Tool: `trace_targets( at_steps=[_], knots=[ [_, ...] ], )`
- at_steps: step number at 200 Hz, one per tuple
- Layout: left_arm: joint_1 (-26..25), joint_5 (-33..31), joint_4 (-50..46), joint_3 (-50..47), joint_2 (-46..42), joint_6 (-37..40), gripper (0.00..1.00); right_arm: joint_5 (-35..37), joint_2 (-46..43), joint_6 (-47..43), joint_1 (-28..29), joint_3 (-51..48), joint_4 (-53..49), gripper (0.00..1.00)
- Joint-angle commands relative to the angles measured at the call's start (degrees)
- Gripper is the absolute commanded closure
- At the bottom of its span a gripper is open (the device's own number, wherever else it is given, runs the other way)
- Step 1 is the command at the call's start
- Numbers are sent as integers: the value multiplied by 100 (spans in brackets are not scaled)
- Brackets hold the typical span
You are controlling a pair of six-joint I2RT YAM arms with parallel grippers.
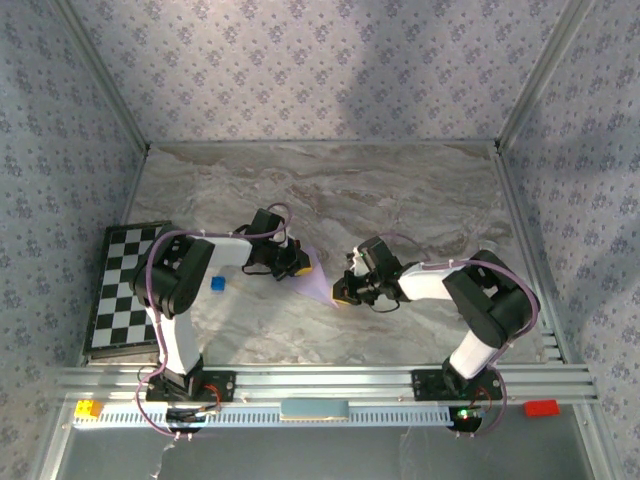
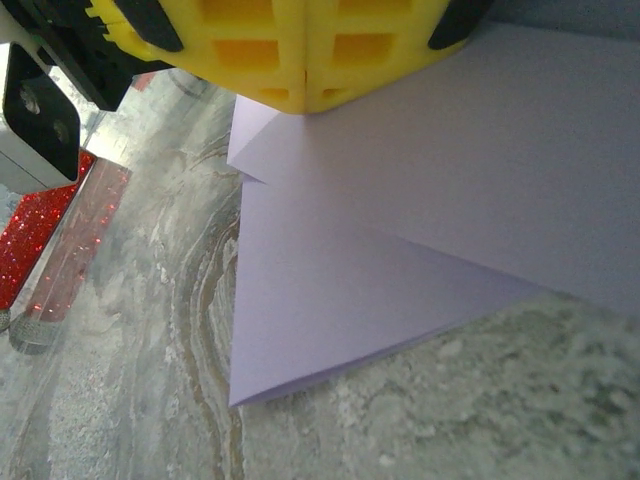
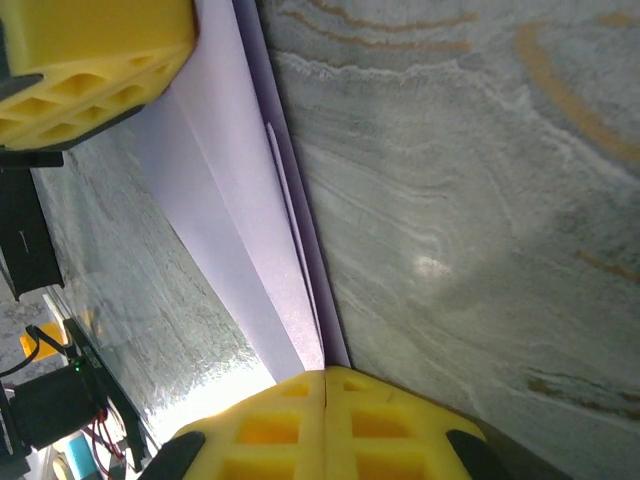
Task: Fold a paper plane with a square sheet of paper (pick it up from the middle)
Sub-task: Turn over the paper at the center of the table.
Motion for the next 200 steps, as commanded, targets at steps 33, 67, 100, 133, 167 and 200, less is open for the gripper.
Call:
trace_targets(
  at_steps=[33,67,100,133,167,200],
  knots=[
    [-78,-64,-155,13,-1251,15,64,296,-1035,-556,-258,5,-1085,98],
    [-172,-876,-1030,183,-2133,434,59,1556,-2165,-1443,-348,506,-3264,97],
    [-150,-1585,-1490,12,-2823,551,59,3291,-2582,-2006,-195,1443,-5439,97],
    [-90,-1995,-1637,-303,-3341,486,59,5384,-2407,-1929,333,2223,-6793,96],
    [101,-2334,-1755,-606,-3809,335,58,7370,-1996,-1403,1045,2481,-7428,96],
    [338,-2710,-1985,-849,-4241,172,57,8181,-980,-775,1778,2693,-7956,96]
  ],
)
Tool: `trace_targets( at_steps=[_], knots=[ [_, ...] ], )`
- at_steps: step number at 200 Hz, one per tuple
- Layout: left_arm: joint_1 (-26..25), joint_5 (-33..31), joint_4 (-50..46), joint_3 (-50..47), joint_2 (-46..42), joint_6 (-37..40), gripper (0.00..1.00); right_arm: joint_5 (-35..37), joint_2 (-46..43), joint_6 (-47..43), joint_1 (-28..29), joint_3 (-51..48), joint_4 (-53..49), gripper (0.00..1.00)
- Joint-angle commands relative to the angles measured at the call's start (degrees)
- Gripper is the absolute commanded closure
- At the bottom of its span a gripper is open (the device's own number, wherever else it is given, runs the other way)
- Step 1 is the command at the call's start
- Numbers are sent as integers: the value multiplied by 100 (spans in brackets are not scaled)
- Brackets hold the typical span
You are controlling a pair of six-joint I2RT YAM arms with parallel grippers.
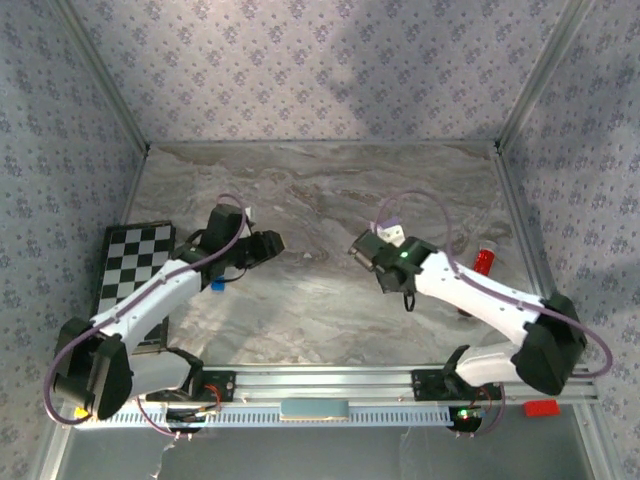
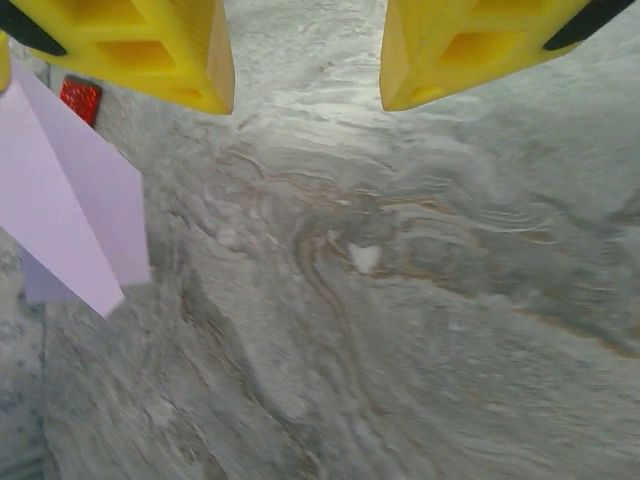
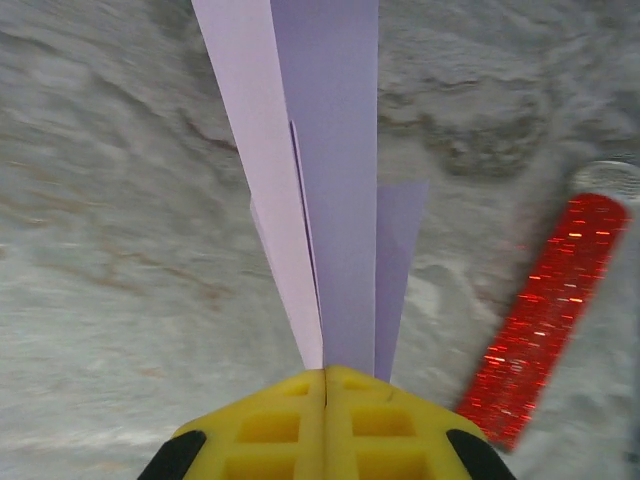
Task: Fold a paper plane with a square sheet of paper (pick it up from the middle)
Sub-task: Turn over the paper at the center of the table.
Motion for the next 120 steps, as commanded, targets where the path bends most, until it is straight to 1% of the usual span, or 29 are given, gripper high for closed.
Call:
trace_targets(
  at_steps=[1,39,55,67,79,93,112,120],
  knots=[
    [142,-432,-260,-128,-370,-139,57,1275,672,633,456,256,-876,96],
    [366,-719,-443,-347,-795,-253,56,1363,2379,871,1363,899,-1127,96],
    [458,-733,-488,-423,-912,-289,56,1310,3055,767,1717,1313,-1104,96],
    [526,-758,-504,-479,-1009,-325,56,1136,3439,616,1924,1568,-975,95],
    [581,-774,-521,-526,-1097,-351,56,895,3644,476,2078,1714,-717,93],
    [642,-777,-573,-545,-1179,-360,56,592,3689,358,2160,1760,-362,89],
    [712,-782,-616,-567,-1262,-368,55,95,3529,357,2114,1665,142,84],
    [734,-766,-621,-564,-1268,-354,55,-174,3389,86,2079,1573,411,79]
  ],
)
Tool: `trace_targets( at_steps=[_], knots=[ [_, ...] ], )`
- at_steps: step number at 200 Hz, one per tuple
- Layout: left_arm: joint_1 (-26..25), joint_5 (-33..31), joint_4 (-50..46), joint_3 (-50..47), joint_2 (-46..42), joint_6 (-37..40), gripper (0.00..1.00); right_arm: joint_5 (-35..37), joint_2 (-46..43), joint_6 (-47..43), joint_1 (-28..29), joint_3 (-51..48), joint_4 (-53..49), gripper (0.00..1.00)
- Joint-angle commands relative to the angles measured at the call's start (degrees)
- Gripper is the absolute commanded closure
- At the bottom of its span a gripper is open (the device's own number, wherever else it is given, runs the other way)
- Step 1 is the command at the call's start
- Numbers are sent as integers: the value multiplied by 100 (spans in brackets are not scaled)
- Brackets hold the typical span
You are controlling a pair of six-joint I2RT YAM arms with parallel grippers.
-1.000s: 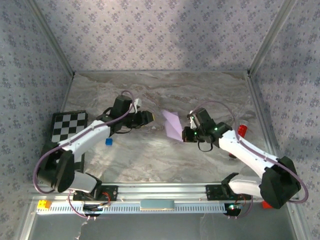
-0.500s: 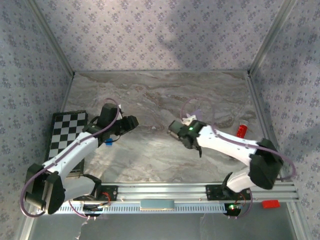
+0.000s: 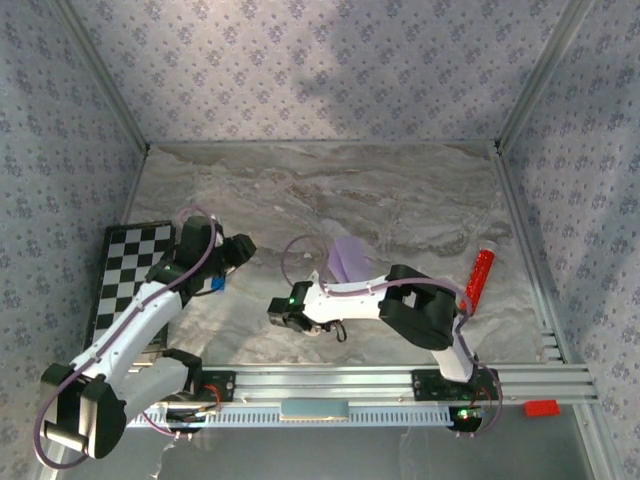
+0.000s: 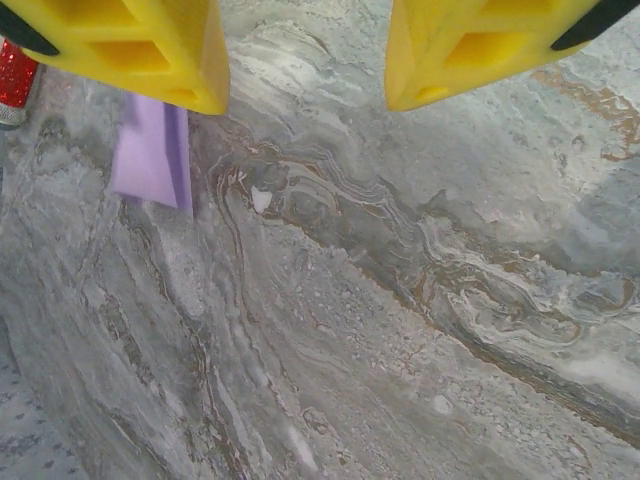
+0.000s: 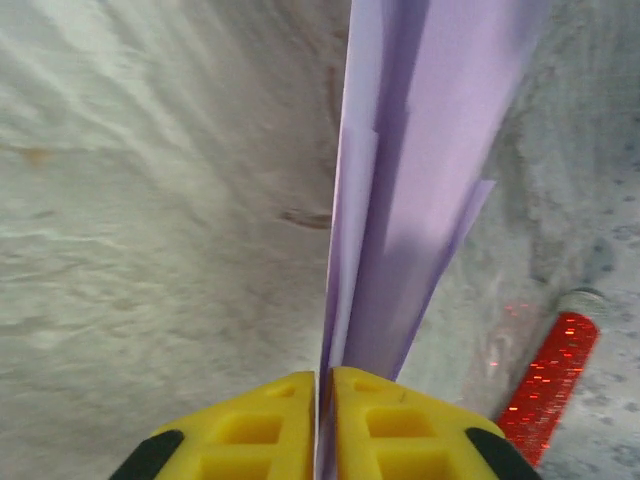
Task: Fold a paper plane with a square sheet of paper (pick it up from the middle)
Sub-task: Turn over the paper at the center of the table, then fold the wing for the fifth time at the center of the table.
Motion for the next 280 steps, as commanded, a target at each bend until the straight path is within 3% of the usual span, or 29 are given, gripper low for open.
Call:
trace_targets(
  at_steps=[1,24,44,59,82,107,118,163,229,280],
  knots=[
    [83,-48,-147,-40,-160,-45,55,-723,-306,-293,-117,-29,686,78],
    [114,56,-133,-19,-84,-13,54,-1342,-964,-442,-283,-385,1404,54],
    [122,213,-53,-11,15,-8,54,-1867,-1778,-402,-597,-961,2077,51],
    [127,443,71,-2,147,24,54,-2625,-2521,-373,-1112,-1694,3017,55],
    [114,912,341,13,479,71,59,-4983,-3219,-272,-2320,-2945,4909,71],
    [36,1308,639,10,845,61,70,-6123,-3127,-133,-3022,-3281,5437,81],
    [-12,1414,747,26,977,61,73,-6130,-3016,-104,-3139,-3289,5441,87],
    [-248,1710,904,223,1472,130,80,-6497,-2526,311,-3429,-3555,5970,92],
    [-686,2379,1513,695,2580,-41,90,-5991,-2357,1608,-3132,-3896,6247,91],
    [-1163,2666,1912,1382,3766,-310,95,-5173,-2444,3405,-2705,-4383,7005,91]
  ],
)
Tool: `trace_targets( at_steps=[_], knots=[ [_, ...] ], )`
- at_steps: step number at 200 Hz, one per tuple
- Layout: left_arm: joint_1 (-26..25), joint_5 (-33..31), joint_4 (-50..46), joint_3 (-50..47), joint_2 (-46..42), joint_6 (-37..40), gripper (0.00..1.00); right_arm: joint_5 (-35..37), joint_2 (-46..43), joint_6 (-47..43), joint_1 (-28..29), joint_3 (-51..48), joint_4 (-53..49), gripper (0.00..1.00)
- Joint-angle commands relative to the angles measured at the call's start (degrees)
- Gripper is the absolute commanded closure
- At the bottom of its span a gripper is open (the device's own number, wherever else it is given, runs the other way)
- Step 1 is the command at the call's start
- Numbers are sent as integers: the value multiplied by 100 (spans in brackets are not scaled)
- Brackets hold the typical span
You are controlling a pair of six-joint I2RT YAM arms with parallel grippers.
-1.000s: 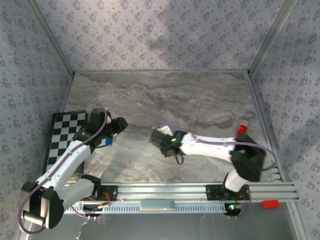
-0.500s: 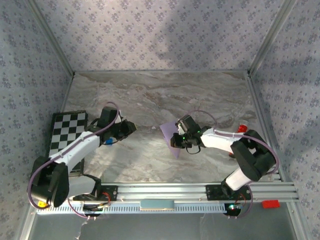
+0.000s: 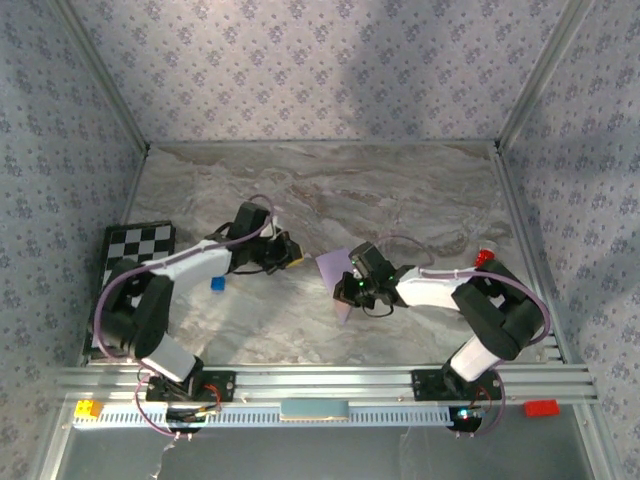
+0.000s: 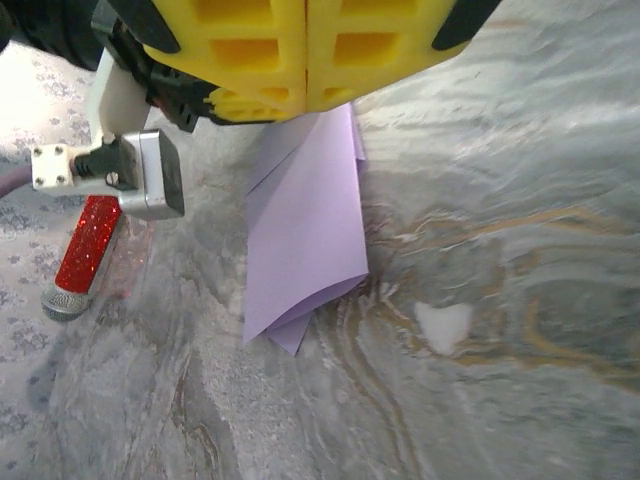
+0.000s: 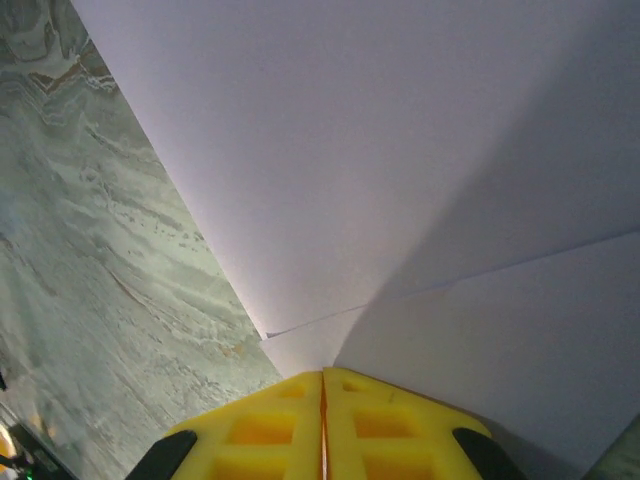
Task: Fold a paper plane with a square sheet of paper (pick it up from the middle)
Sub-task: Fold the wing for the fifth time at the center of the table.
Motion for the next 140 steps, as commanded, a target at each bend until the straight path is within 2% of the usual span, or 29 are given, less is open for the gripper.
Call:
trace_targets(
  at_steps=[1,42,85,121,140],
  knots=[
    [-229,253,278,411,433,-145,95,643,34,1144,198,-363,223,91],
    [-552,249,476,826,1291,-425,97,875,-19,1500,458,-378,401,91],
    [-710,59,308,1024,1768,-424,99,974,-13,1626,538,-427,546,90],
    [-733,-39,314,876,2054,-422,100,964,-245,1295,532,-450,727,86],
    [-736,-54,376,748,2124,-420,100,898,-562,863,445,-271,370,82]
  ],
)
